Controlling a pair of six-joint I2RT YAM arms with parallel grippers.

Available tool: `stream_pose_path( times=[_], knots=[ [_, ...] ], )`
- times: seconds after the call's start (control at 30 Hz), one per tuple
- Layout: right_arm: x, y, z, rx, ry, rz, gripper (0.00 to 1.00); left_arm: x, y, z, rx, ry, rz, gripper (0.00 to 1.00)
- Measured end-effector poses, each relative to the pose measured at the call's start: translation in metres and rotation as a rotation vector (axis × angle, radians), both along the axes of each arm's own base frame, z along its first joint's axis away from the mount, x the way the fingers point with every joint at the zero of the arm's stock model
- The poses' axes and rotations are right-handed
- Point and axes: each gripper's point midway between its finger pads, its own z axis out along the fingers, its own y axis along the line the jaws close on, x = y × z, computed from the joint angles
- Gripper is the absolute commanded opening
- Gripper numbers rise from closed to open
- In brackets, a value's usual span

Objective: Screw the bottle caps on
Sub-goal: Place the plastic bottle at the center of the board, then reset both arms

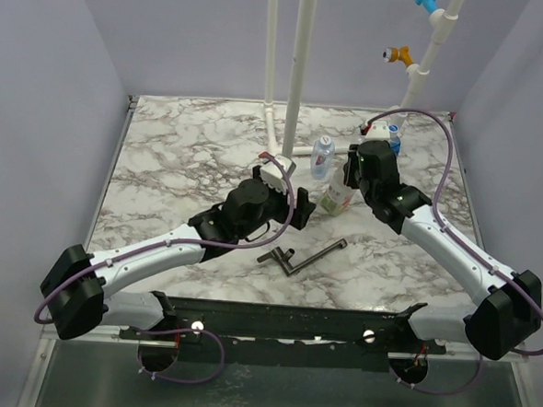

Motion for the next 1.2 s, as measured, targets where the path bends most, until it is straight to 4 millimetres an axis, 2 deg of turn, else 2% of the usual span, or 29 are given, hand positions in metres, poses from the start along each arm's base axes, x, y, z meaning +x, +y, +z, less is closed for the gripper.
stream_pose_path(
  times=[0.07,0.17,0.33,0.57,0.63,0.73,0.83,0.97,1.1,1.2],
  knots=[
    [0.001,0.002,0.0,-0.001,-0.004,0.005,0.2,-0.002,0.008,0.007,-0.006,0.003,0.011,0.99],
    [0.002,0.005,0.0,0.0,-0.008,0.007,0.37,-0.002,0.02,0.014,-0.008,0.006,0.037,0.99],
    [0.002,0.007,-0.003,-0.005,-0.001,0.012,0.55,-0.006,0.031,0.014,0.012,0.023,0.06,0.99],
    [-0.001,0.007,-0.016,-0.03,0.042,0.016,0.63,-0.008,0.038,0.005,0.046,0.049,0.072,0.99],
    [-0.002,0.007,-0.015,-0.031,0.047,0.016,0.63,-0.009,0.039,0.004,0.053,0.053,0.072,0.99],
    [-0.002,0.007,-0.011,-0.026,0.046,0.014,0.69,-0.008,0.042,0.003,0.058,0.056,0.079,0.99],
    [-0.001,0.009,-0.005,-0.008,0.038,0.013,0.8,-0.008,0.043,0.004,0.058,0.056,0.083,0.99],
    [0.0,0.013,0.01,0.025,0.032,0.012,1.0,-0.006,0.048,0.007,0.072,0.067,0.103,0.99],
    [-0.005,0.016,0.034,0.077,0.01,0.024,1.0,0.0,0.053,0.024,0.074,0.071,0.158,0.99],
    [-0.015,0.015,0.059,0.132,-0.024,0.039,1.0,0.006,0.058,0.032,0.074,0.075,0.209,0.99]
  ],
)
